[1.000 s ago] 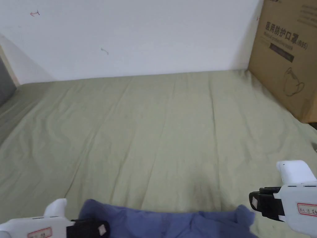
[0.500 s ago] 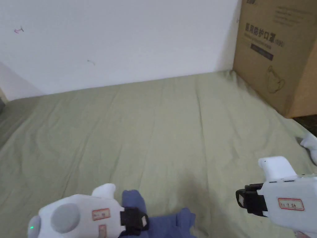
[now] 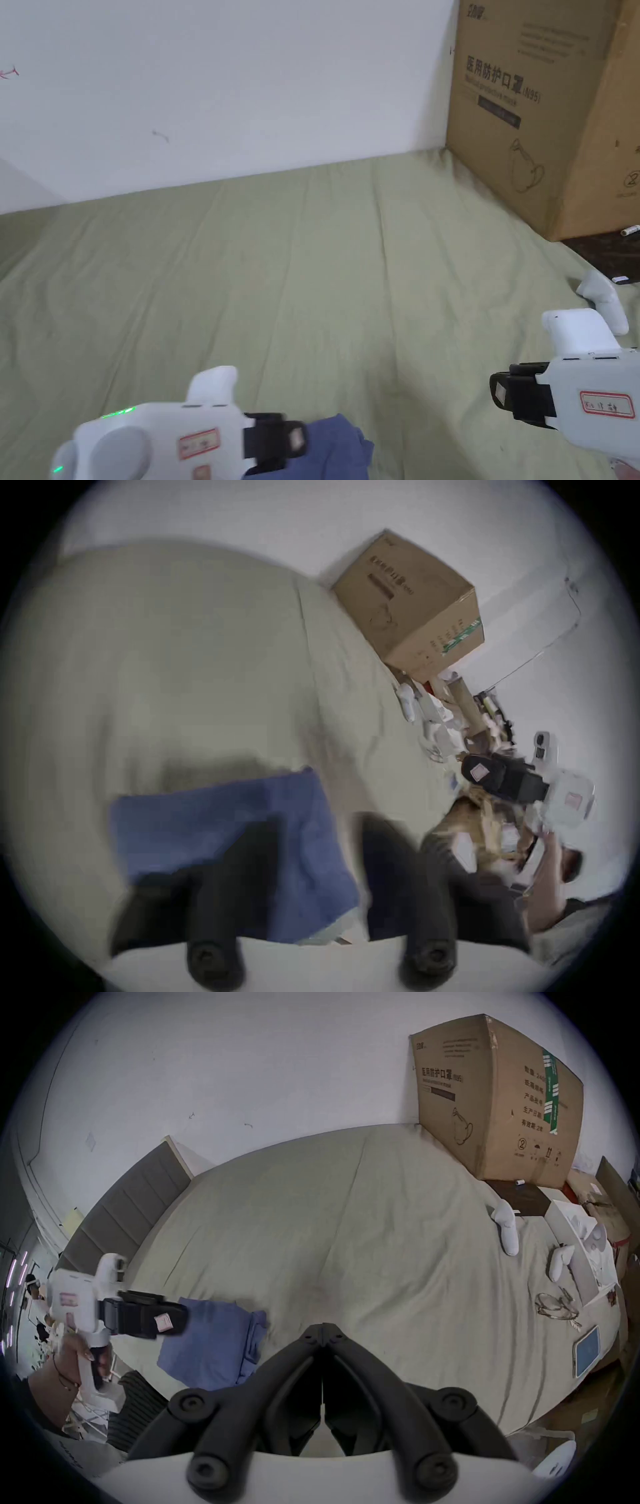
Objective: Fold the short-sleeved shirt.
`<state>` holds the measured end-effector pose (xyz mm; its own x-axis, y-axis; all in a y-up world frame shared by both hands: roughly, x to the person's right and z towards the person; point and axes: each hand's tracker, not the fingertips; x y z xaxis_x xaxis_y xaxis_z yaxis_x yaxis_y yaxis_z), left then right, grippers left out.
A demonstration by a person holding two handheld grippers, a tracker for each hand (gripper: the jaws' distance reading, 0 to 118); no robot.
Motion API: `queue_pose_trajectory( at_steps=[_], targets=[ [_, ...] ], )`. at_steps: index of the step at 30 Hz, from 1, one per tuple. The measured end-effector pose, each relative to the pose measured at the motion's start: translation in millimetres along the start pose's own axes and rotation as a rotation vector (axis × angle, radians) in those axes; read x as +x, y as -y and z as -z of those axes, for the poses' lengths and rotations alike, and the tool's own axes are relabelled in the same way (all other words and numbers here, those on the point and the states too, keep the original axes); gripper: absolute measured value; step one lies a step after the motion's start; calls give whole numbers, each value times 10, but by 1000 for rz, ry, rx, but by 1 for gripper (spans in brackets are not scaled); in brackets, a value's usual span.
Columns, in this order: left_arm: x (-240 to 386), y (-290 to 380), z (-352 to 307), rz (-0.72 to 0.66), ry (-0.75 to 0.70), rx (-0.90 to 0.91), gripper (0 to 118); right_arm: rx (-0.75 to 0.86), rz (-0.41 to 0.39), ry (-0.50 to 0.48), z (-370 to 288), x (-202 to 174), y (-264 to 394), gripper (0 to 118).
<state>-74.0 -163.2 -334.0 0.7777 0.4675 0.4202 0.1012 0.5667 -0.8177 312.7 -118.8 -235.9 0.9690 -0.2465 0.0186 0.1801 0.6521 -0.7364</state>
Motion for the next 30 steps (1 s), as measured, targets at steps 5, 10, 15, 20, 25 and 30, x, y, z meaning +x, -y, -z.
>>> queue_pose_trajectory(
  at_steps=[5,10,15,20,25,30],
  targets=[
    [-376,284,-741,-22,-169,218,1,18,16,9,7,56,66,0],
    [-309,465,-1260,-22,-307,387,1,43,-4,-3,17,-30,126,0],
    [-476,505,-1388,-70,-305,405,1,-8,-112,-152,314,-546,10,0],
    [-580,637,-1365,-102,-321,381,1,-233,-220,-330,981,-1220,6,0],
    [-655,732,-1329,-147,-290,369,1,-468,-216,-346,1683,-1341,246,0],
    [-948,691,-1153,-228,-172,251,3,-480,-150,-294,1857,-1012,399,0]
  ],
)
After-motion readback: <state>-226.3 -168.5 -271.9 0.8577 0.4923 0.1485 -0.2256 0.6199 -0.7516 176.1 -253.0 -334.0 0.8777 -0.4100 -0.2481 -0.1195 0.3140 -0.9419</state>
